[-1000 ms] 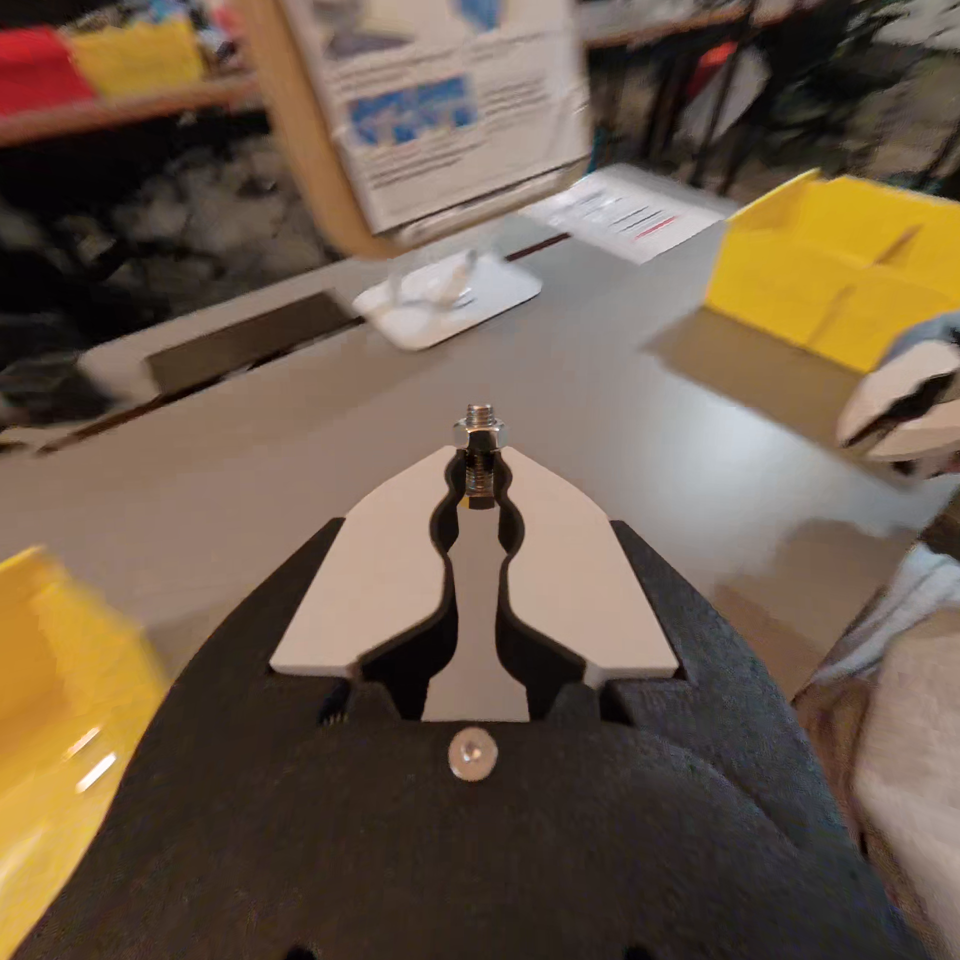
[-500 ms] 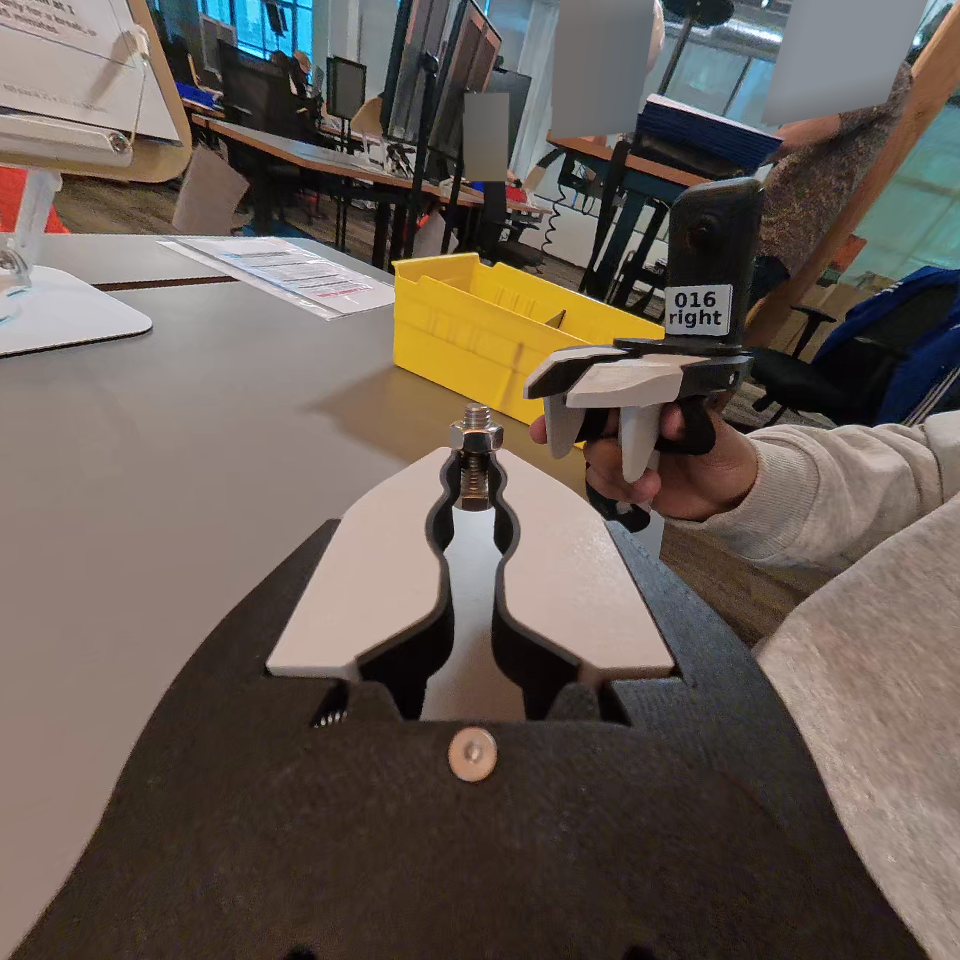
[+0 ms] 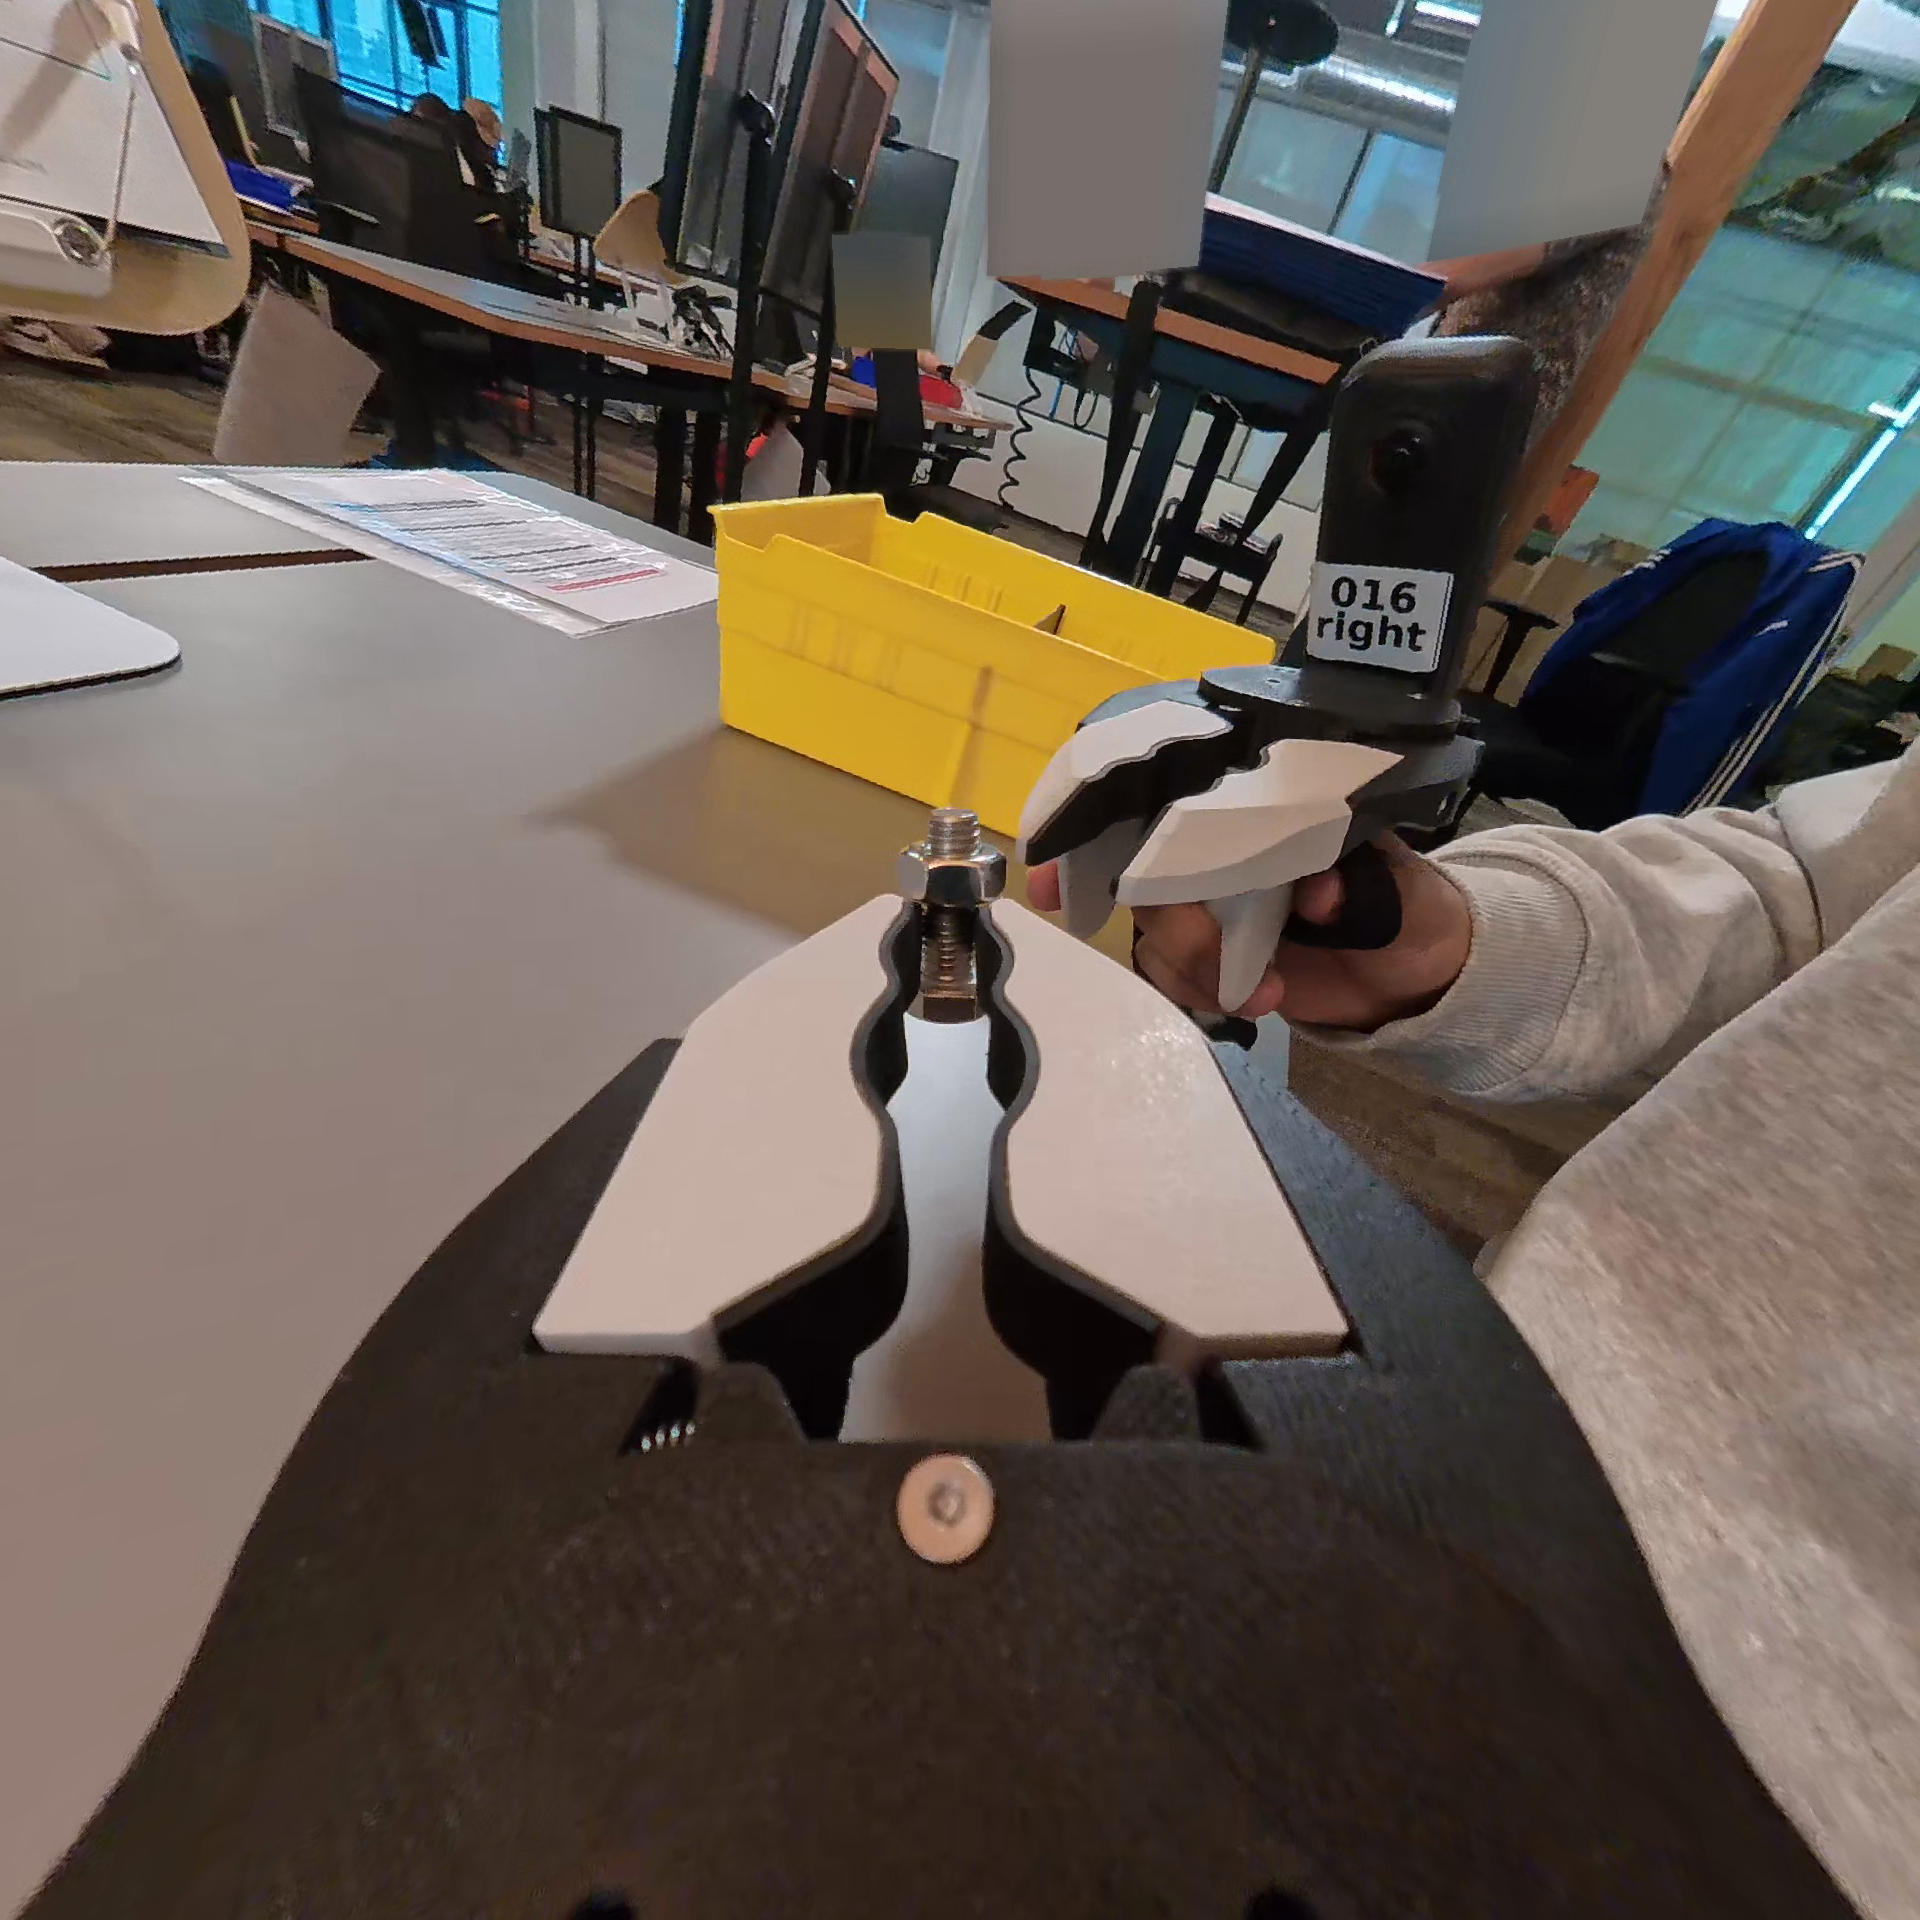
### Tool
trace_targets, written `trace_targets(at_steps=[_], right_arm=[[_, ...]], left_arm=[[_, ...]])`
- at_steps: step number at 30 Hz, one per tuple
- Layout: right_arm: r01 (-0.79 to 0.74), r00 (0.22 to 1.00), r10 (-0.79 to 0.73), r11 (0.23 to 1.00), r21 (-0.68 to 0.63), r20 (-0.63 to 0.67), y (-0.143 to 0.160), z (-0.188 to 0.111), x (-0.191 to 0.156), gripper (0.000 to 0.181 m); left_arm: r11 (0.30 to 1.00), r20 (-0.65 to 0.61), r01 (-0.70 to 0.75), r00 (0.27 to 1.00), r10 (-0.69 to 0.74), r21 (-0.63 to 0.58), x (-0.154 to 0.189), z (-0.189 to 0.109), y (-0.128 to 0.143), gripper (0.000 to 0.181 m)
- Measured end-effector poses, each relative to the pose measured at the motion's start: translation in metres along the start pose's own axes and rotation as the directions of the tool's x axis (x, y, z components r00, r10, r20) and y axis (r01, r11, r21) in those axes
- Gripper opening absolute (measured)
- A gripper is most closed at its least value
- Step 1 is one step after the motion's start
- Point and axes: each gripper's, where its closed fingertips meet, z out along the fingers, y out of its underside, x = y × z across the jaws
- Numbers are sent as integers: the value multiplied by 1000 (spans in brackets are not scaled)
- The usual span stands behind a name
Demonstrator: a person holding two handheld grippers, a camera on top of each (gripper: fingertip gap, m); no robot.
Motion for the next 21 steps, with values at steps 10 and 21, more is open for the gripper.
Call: trace_targets(at_steps=[10, 21], right_arm=[[-30, 999, 30, 999, 31, 15, -5, -2, 5, 21], [-101, 987, 90, 992, 77, 133, -23, 7, -4, 22]], left_arm=[[996, -2, -91, 996, 91, -12, 7, 2, 5, 9], [997, 26, -71, 997, 70, 31, -11, -6, 1, 9]])
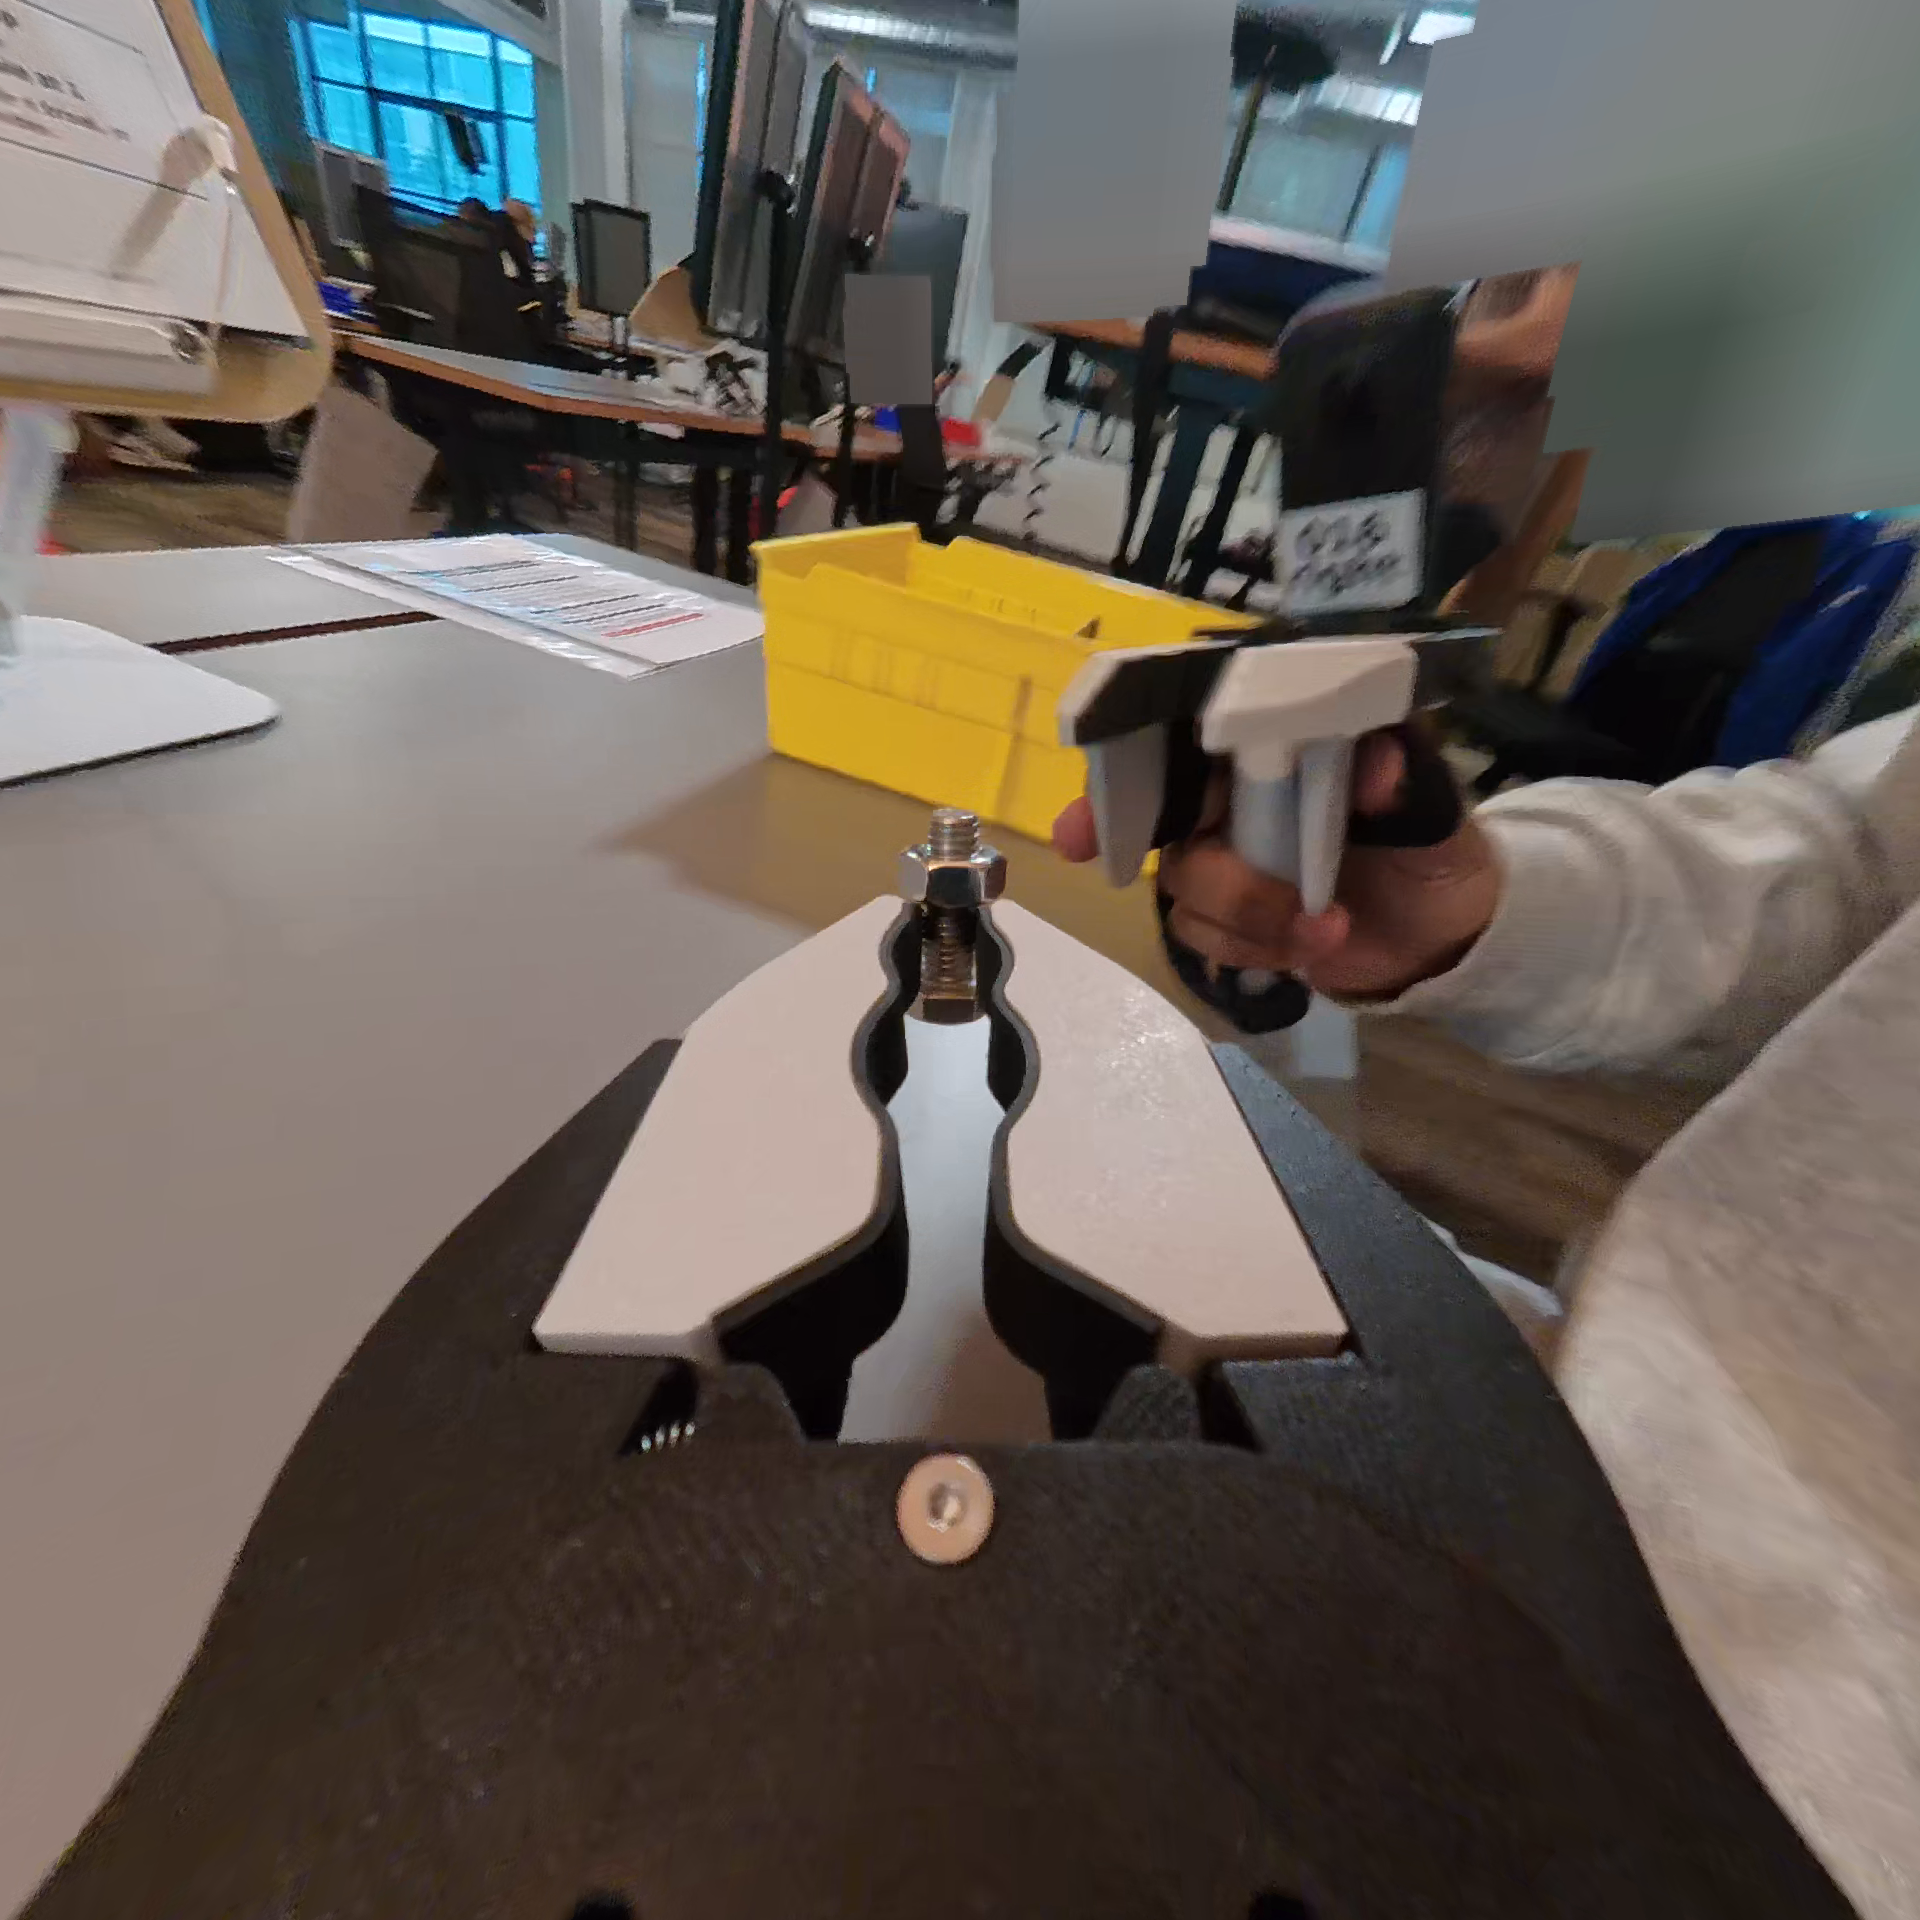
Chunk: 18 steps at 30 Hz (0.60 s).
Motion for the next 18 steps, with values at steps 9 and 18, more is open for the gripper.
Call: trace_targets(at_steps=[9, 18], right_arm=[[229, 964, -239, 969, -95, -112, 11, -5, -8, 23], [81, 992, -87, 994, -67, -88, 15, -1, -6, 20]], left_arm=[[995, -46, -95, 995, 93, -39, 20, 8, 6, 10], [992, -77, -115, 991, 111, -49, 32, 9, 9, 10]])
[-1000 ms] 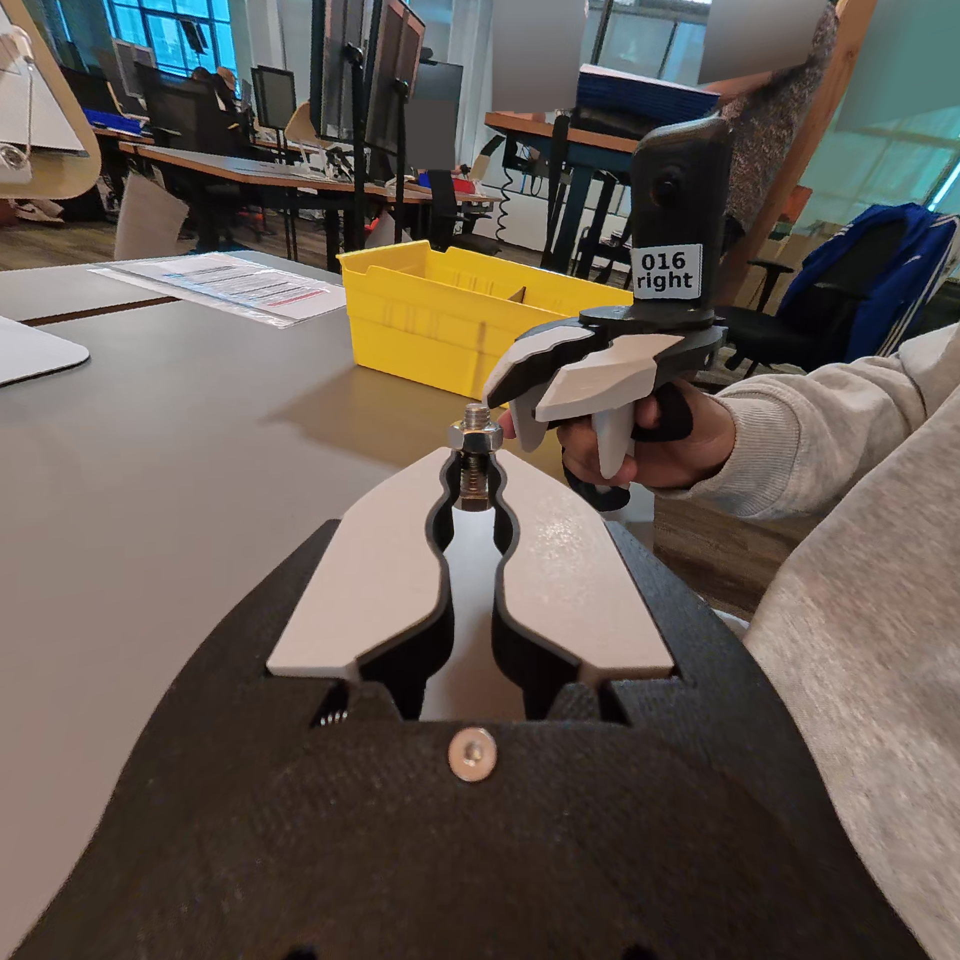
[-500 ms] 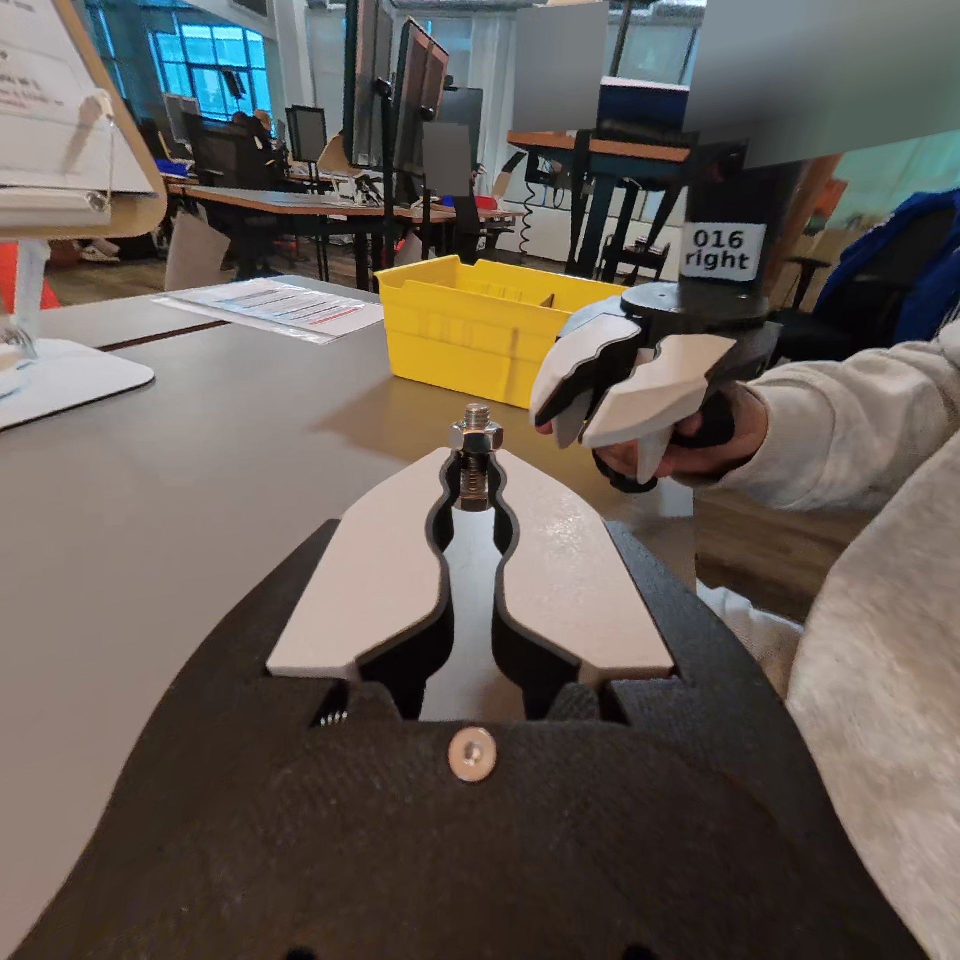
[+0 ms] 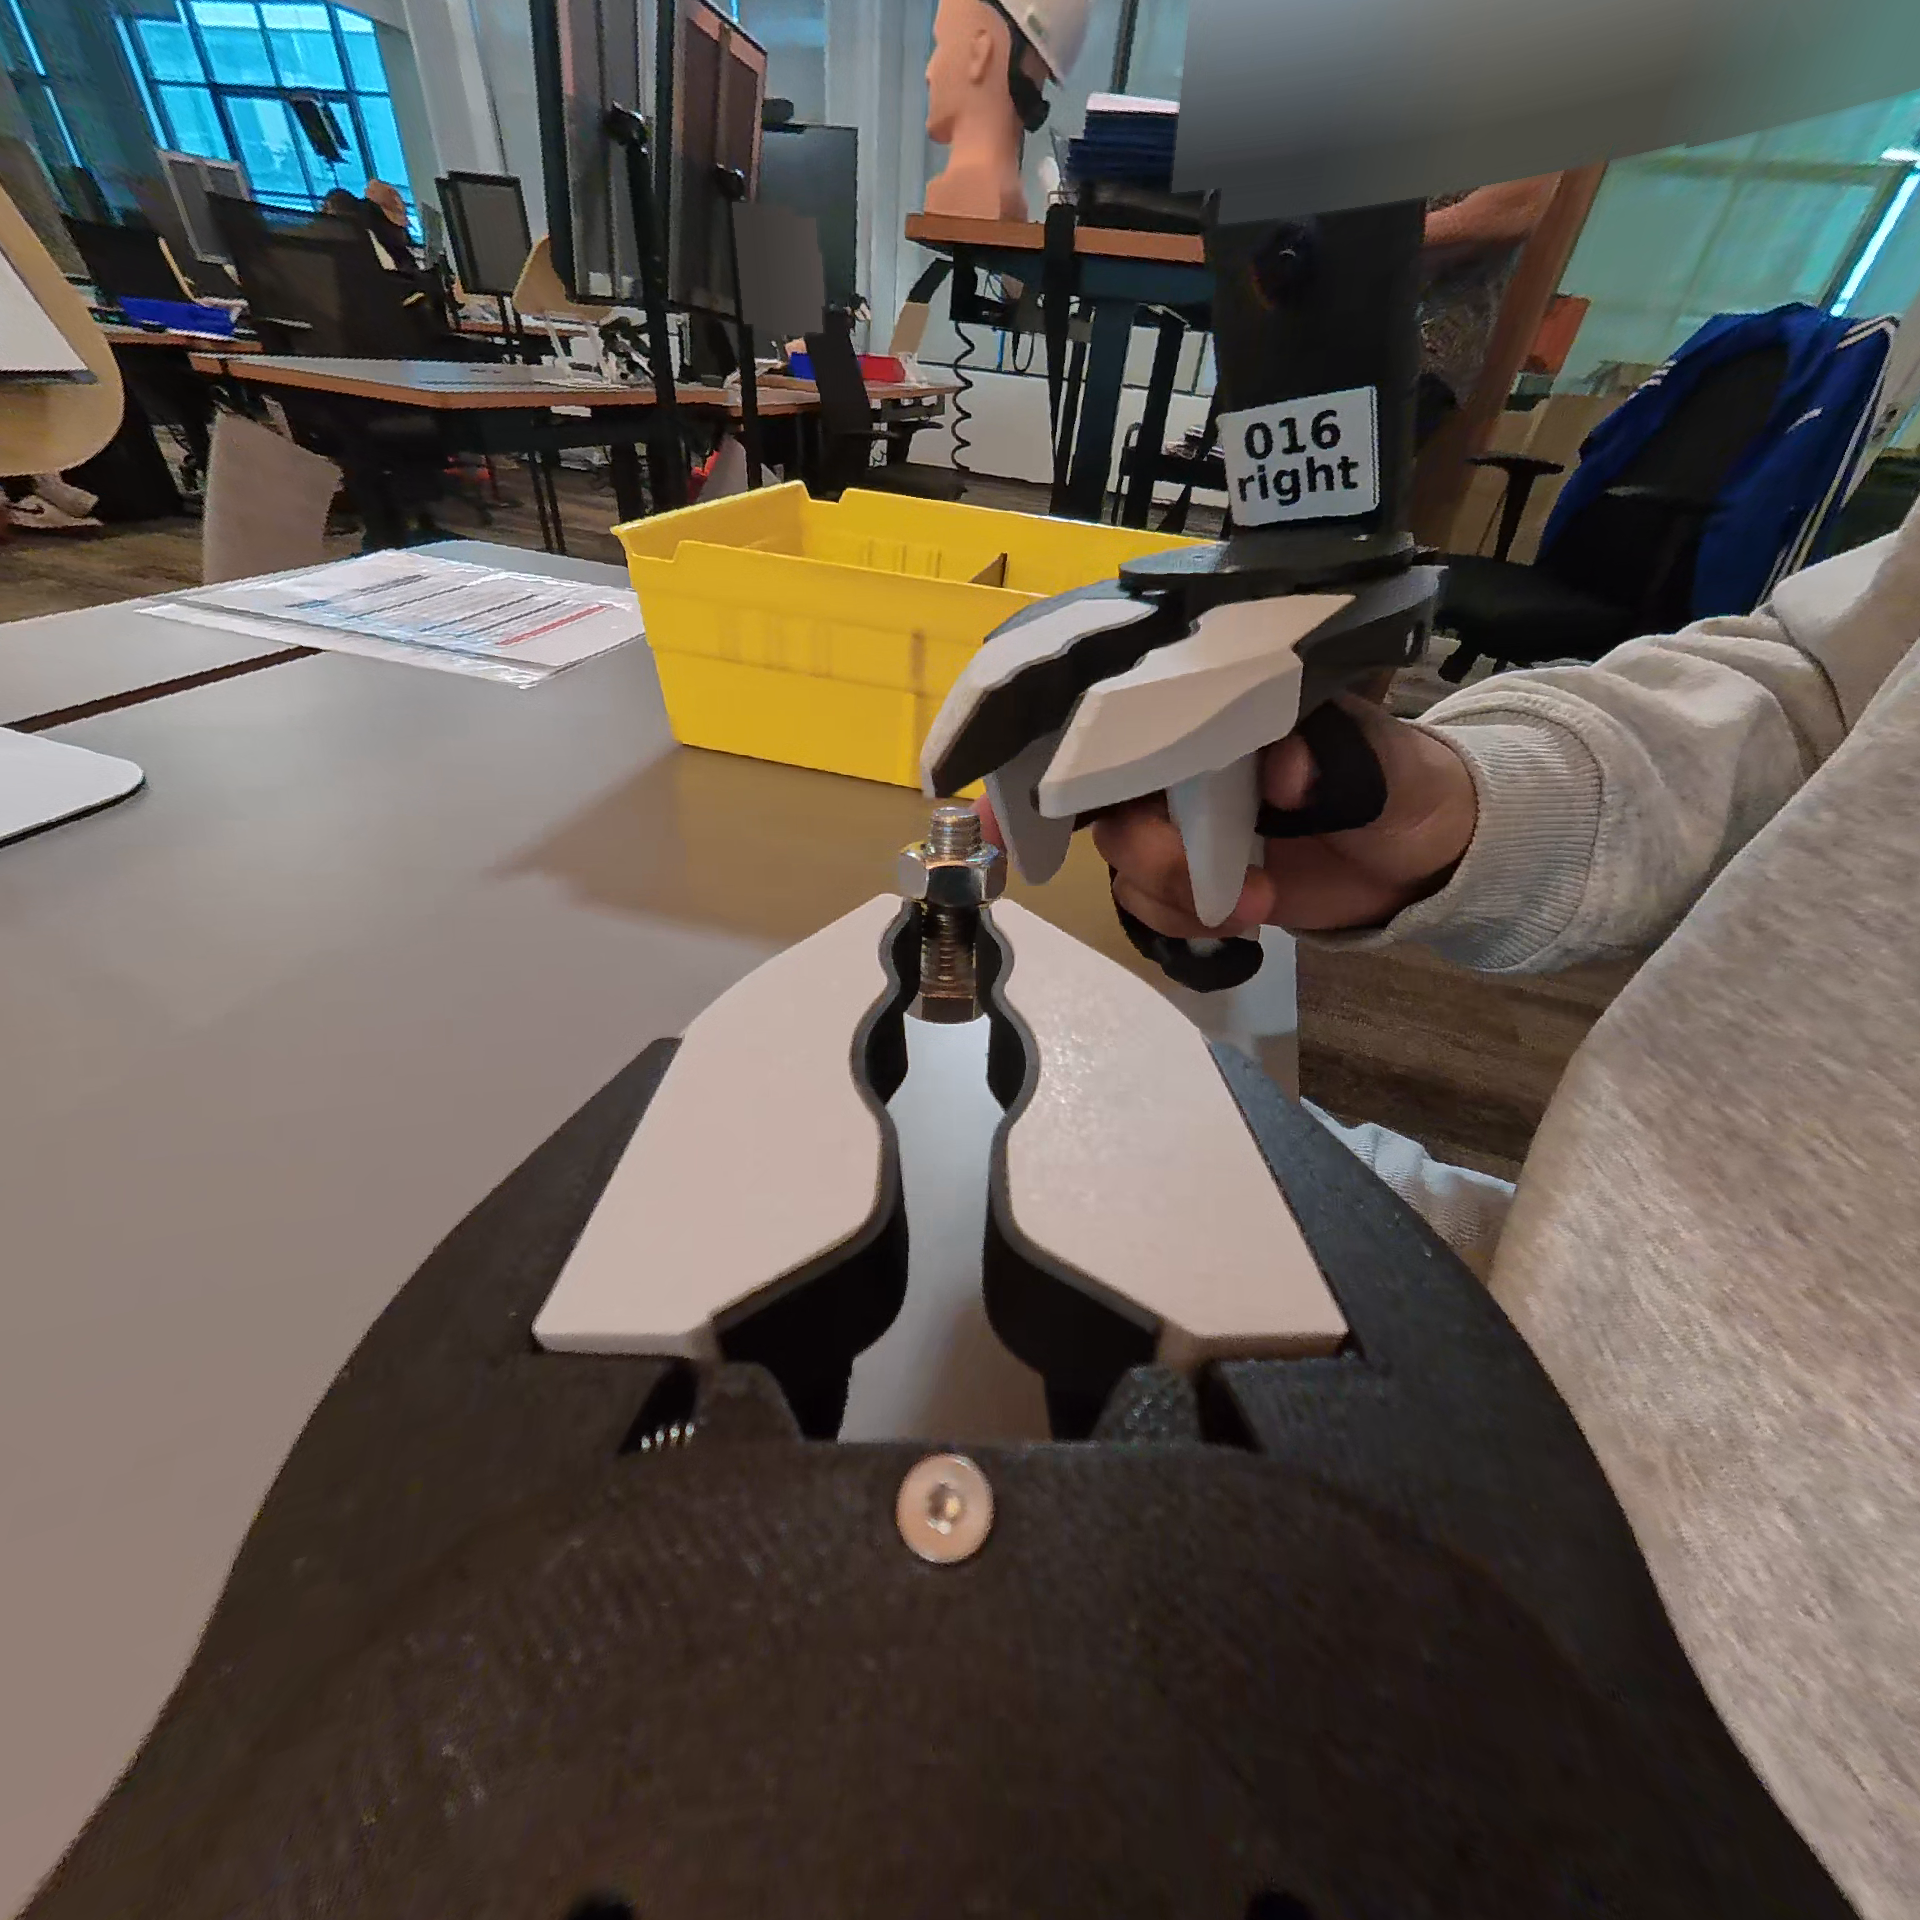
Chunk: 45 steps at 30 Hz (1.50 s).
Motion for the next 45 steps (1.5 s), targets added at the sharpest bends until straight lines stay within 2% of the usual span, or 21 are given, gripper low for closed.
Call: trace_targets(at_steps=[6, 13, 20, 24, 31, 34, 37, 45], right_arm=[[-13, 1000, 13, 1000, -19, -2, 8, 7, -1, 26], [-2, 1000, 2, 1000, -21, 21, 4, 6, -8, 17], [17, 999, -17, 1000, -24, 28, 2, 10, -9, 17], [21, 999, -20, 1000, -12, 33, -3, 11, -10, 17], [18, 997, -17, 1000, -12, 78, -5, 16, -13, 17], [32, 996, -31, 999, -12, 87, -6, 19, -16, 17], [76, 995, -75, 997, -26, 64, -4, 21, -16, 17], [79, 996, -78, 997, -20, 54, -6, 21, -15, 17]], left_arm=[[999, -17, 34, 999, -33, 15, 1, -2, -2, 9], [998, -45, 27, 999, -24, 63, 10, -1, -9, 9], [996, 12, 4, 1000, -5, 86, 7, -6, -11, 11], [996, 48, 12, 999, -16, 87, 3, -10, -11, 34], [996, 66, 73, 995, -76, 47, 0, -15, -2, 46], [998, 174, 45, 983, -52, 41, -14, -22, -1, 57], [1000, 227, -1, 974, -2, 14, -24, -27, 0, 67], [999, 141, 28, 990, -23, -37, -10, -22, 7, 51]])
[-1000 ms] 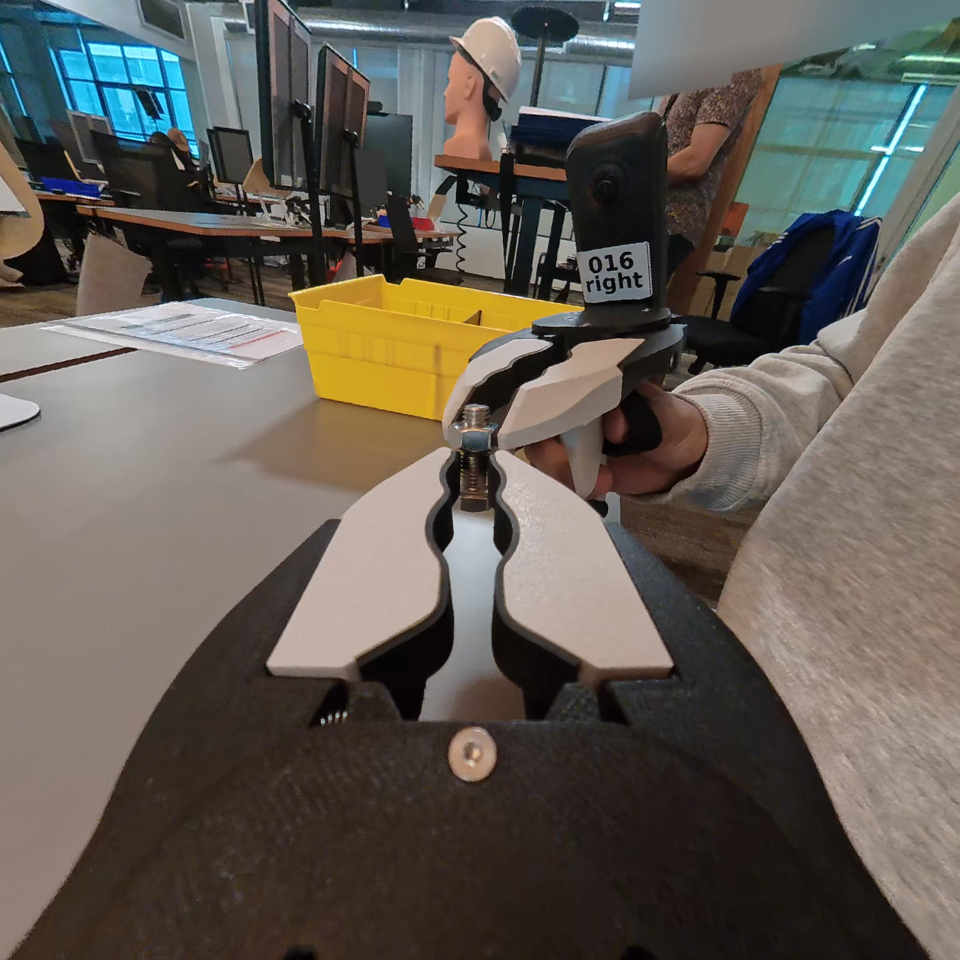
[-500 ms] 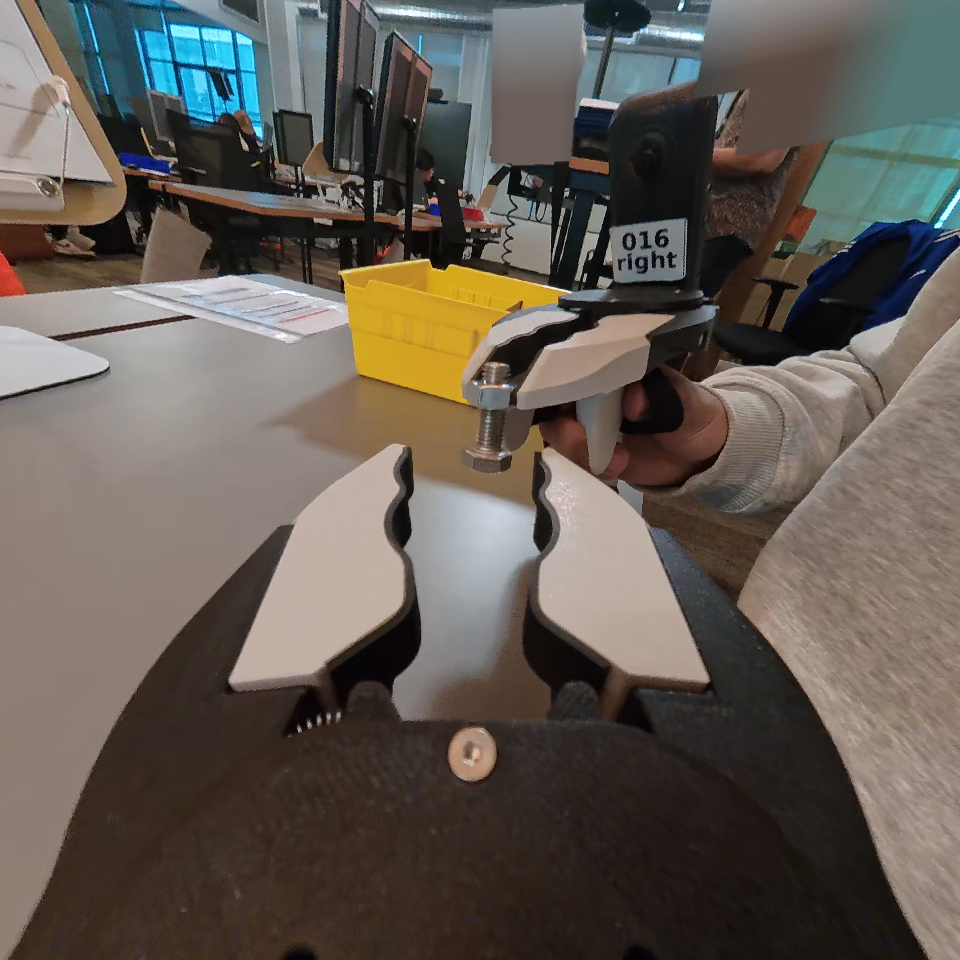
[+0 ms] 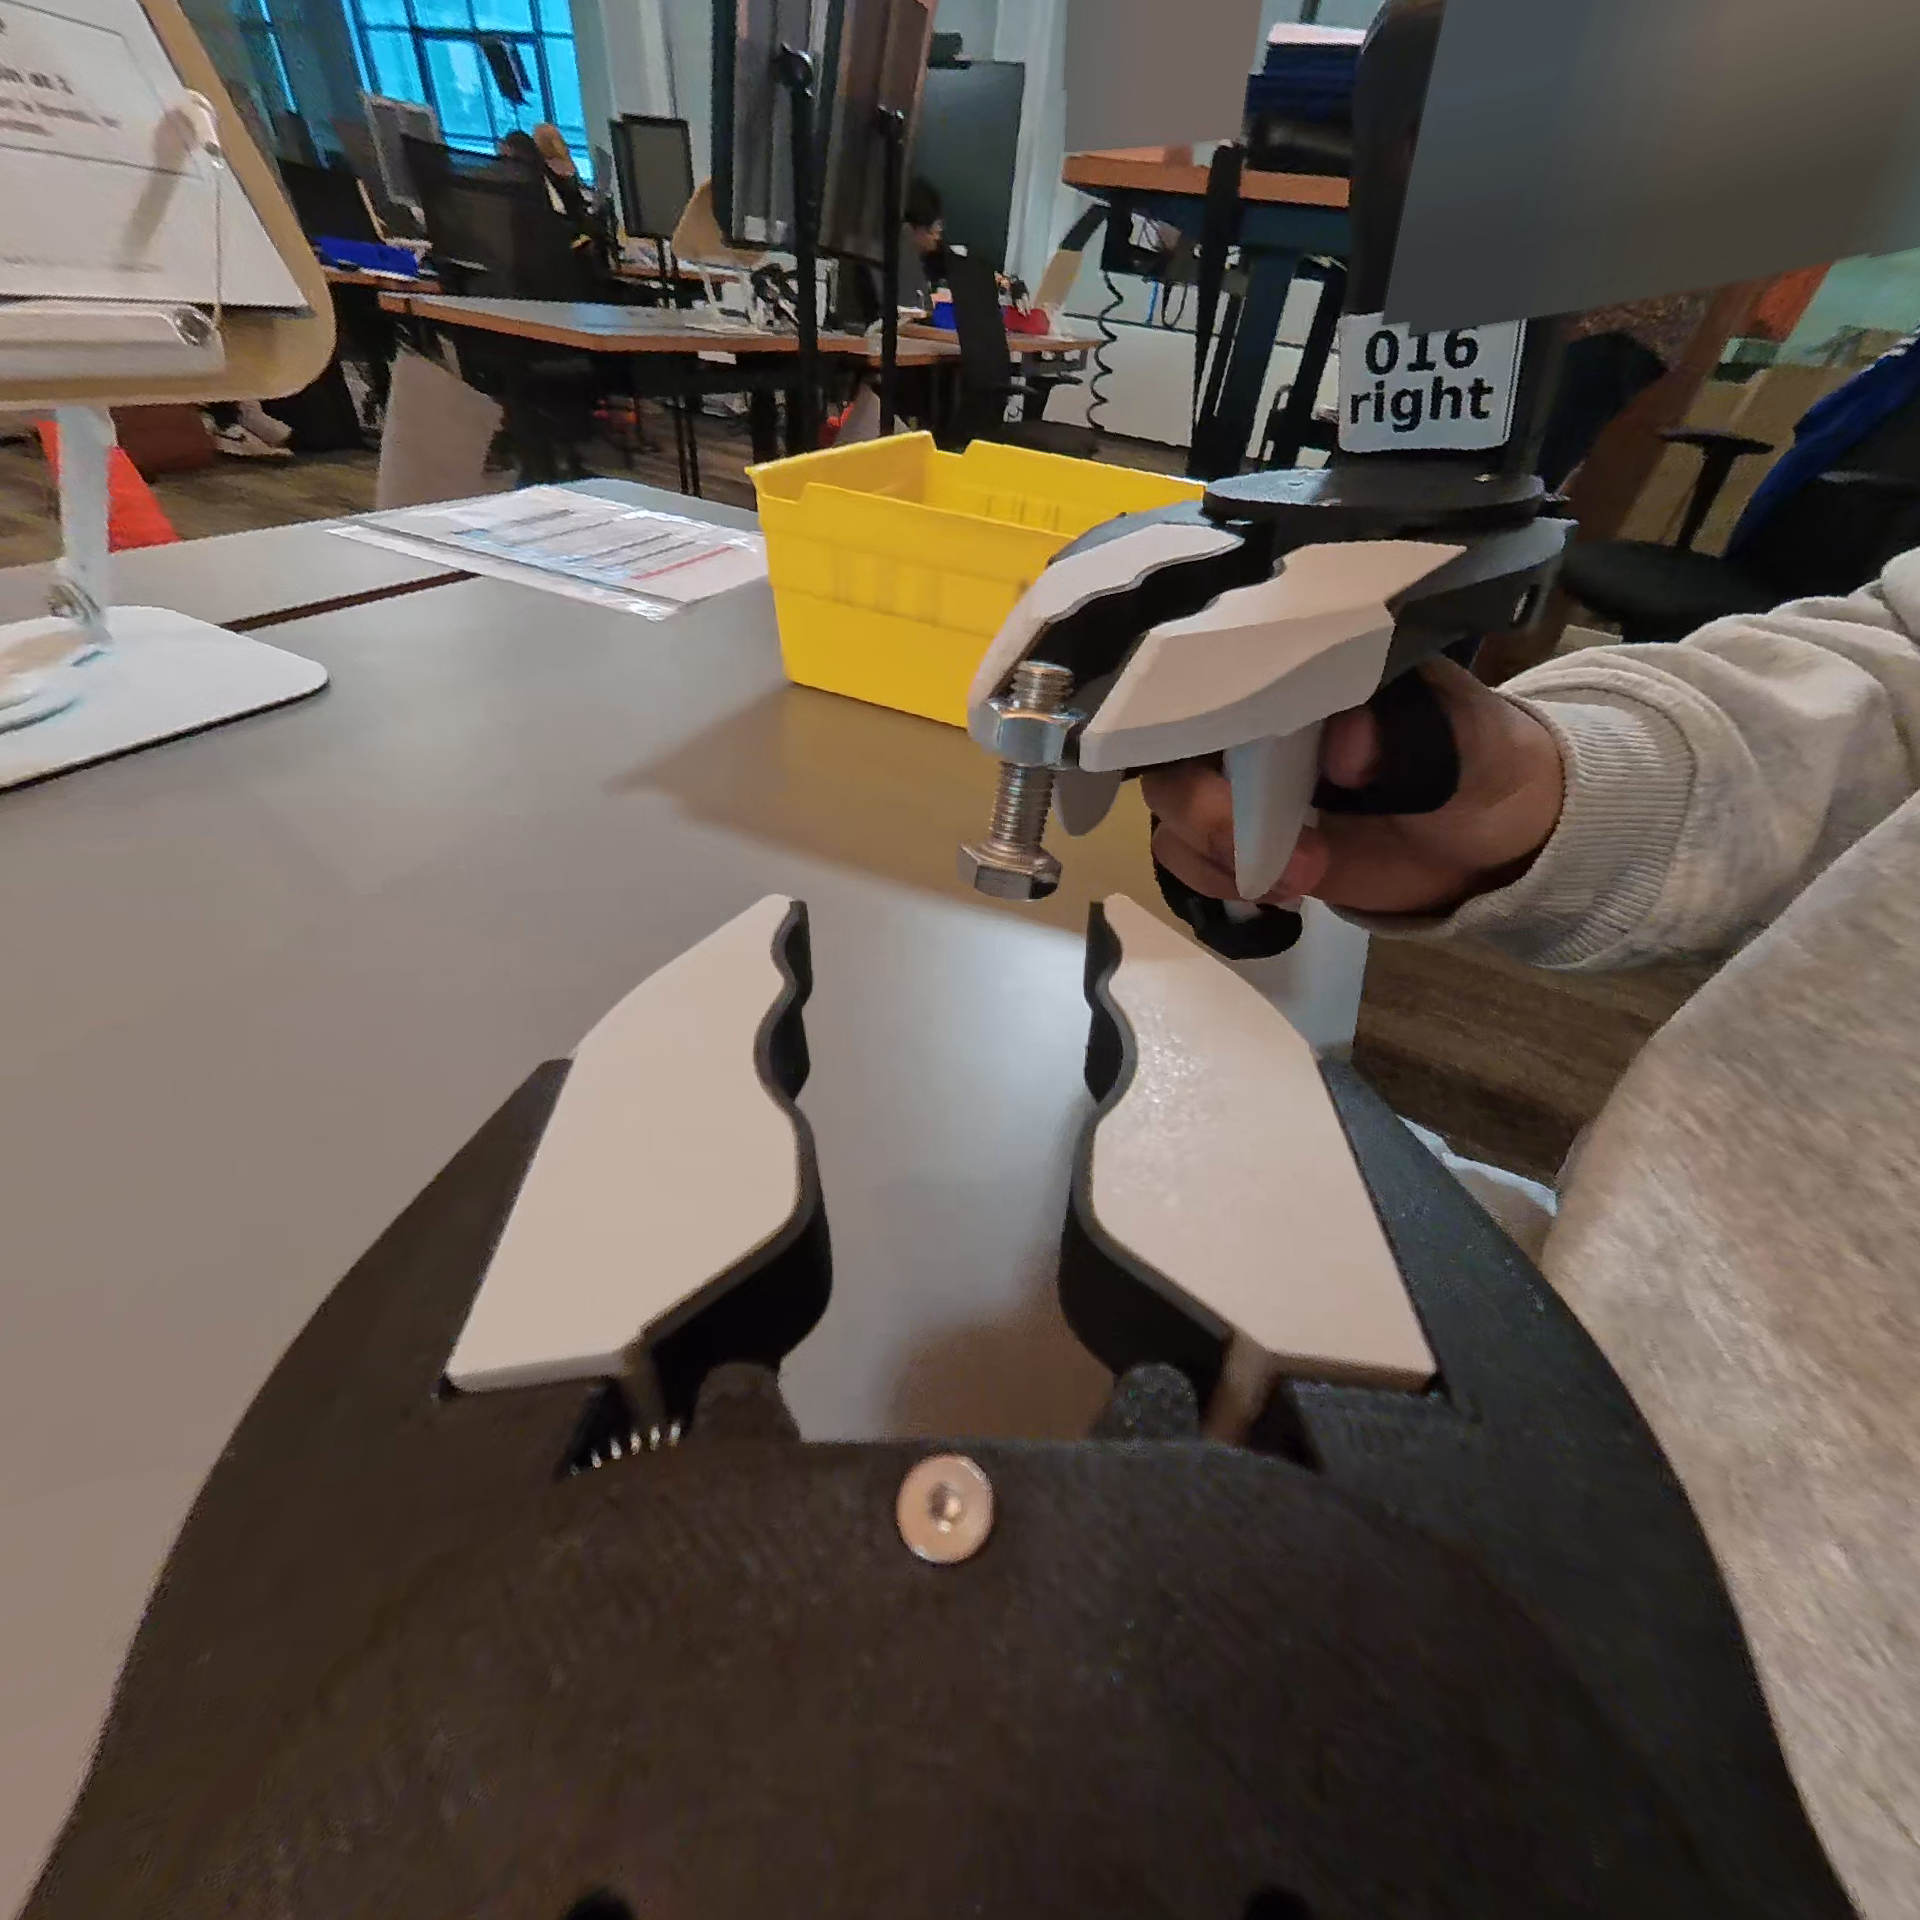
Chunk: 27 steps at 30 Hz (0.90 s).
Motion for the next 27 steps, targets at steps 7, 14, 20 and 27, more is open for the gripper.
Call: trace_targets(at_steps=[7, 14, 20, 27], right_arm=[[6, 1000, -5, 999, -40, 28, 7, 4, -7, 17], [115, 992, -109, 987, -112, 57, 14, 6, -13, 17], [121, 991, -114, 987, -106, 70, 14, 5, -16, 17], [74, 983, -61, 994, -75, 171, 12, 1, -22, 17]], left_arm=[[1000, -71, 1, 997, 0, 7, 15, 0, 0, 32], [1000, -107, -14, 994, 15, 18, 20, -1, -1, 10], [1000, -91, 3, 996, -1, 12, 17, -1, 0, 28], [999, -164, 28, 986, -24, 24, 25, -3, -1, 32]])
